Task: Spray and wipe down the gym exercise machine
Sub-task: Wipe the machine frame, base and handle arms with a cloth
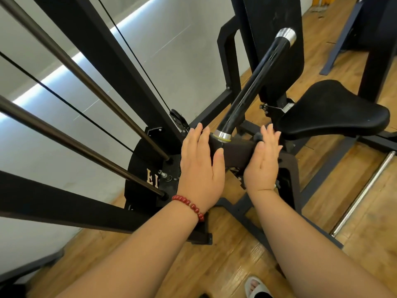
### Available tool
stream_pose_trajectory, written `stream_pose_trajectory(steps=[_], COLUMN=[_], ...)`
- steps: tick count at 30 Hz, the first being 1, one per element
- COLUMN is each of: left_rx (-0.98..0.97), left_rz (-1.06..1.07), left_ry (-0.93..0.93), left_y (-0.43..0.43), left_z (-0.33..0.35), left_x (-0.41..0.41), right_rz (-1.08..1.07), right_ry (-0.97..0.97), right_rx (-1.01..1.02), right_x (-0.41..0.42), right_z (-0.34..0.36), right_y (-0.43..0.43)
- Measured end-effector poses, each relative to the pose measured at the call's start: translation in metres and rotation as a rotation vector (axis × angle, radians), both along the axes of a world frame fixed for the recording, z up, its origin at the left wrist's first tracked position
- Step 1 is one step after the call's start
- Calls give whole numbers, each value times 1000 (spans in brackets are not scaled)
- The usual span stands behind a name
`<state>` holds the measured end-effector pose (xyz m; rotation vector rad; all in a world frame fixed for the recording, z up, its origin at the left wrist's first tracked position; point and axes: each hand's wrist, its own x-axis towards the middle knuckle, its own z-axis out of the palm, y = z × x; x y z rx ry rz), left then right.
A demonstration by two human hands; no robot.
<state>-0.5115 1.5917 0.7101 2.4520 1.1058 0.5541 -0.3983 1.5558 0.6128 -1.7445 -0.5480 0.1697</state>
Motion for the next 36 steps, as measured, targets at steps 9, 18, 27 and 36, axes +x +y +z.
stream_pose_trajectory(steps=[9, 18, 27, 36], left_rx=[367, 411, 439, 453], left_rz=[-323, -302, -290, -234], left_ry=[70, -18, -4, 95], left_y=[15, 18, 19, 16], left_z=[9, 0, -2, -1], left_x=[26, 30, 32, 32], right_rz=[140, 132, -13, 32], right_ry=[-191, -159, 40, -3], right_rx=[43, 72, -115, 26], right_x=[-8, -7, 21, 28], right_z=[6, 6, -17, -30], right_y=[-2, 1, -3, -5])
